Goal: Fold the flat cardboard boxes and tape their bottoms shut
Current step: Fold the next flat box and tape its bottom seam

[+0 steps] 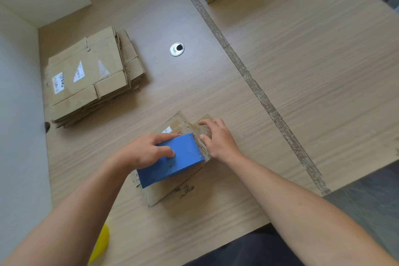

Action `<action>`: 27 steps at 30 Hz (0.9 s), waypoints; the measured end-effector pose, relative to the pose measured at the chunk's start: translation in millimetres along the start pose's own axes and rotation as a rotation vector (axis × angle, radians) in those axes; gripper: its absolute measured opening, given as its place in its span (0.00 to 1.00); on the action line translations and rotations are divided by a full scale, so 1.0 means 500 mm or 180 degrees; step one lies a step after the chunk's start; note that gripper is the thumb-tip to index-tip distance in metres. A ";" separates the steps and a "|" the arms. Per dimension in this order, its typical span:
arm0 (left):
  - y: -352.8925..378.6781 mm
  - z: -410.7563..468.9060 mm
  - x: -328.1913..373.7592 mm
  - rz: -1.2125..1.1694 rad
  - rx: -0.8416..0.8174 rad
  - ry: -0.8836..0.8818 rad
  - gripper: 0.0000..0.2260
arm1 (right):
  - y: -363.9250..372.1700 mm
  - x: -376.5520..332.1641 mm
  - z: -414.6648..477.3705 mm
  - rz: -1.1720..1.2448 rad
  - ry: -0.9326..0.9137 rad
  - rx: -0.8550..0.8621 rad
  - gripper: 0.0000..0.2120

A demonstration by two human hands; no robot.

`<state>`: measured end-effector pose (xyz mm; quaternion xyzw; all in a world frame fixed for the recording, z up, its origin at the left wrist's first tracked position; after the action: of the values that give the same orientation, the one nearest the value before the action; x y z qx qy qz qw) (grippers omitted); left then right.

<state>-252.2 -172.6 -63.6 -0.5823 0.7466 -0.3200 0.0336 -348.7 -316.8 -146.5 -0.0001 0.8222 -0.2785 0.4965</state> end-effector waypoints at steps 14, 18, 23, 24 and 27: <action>-0.001 0.001 -0.004 -0.0077 0.0040 0.0123 0.21 | 0.004 0.005 -0.021 0.0300 -0.0203 -0.0072 0.10; -0.002 0.005 -0.009 -0.0029 0.0068 0.0106 0.26 | 0.000 0.007 -0.025 0.0286 0.0097 0.0107 0.04; -0.003 0.005 -0.007 0.0041 0.0064 0.0134 0.27 | 0.001 -0.015 -0.015 -0.0075 0.0144 0.0075 0.12; -0.003 0.004 -0.008 0.0038 0.0060 0.0129 0.27 | 0.002 -0.018 -0.014 -0.0116 0.0142 0.0052 0.12; -0.001 -0.007 -0.008 -0.0051 0.0019 0.0178 0.22 | 0.003 -0.025 -0.011 -0.0181 0.0114 0.0009 0.13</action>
<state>-251.9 -167.7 -61.9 -0.5791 0.7415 -0.3387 0.0119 -346.3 -309.5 -134.9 -0.0177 0.8302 -0.2936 0.4736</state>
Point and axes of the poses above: each hand's wrist, its own z-axis towards the middle knuckle, its own y-axis out of the palm, x = y × z, the point moved 9 cm from there along z, towards the middle knuckle, and after that the axes turned 5 degrees about -z, right-handed, at the moved point
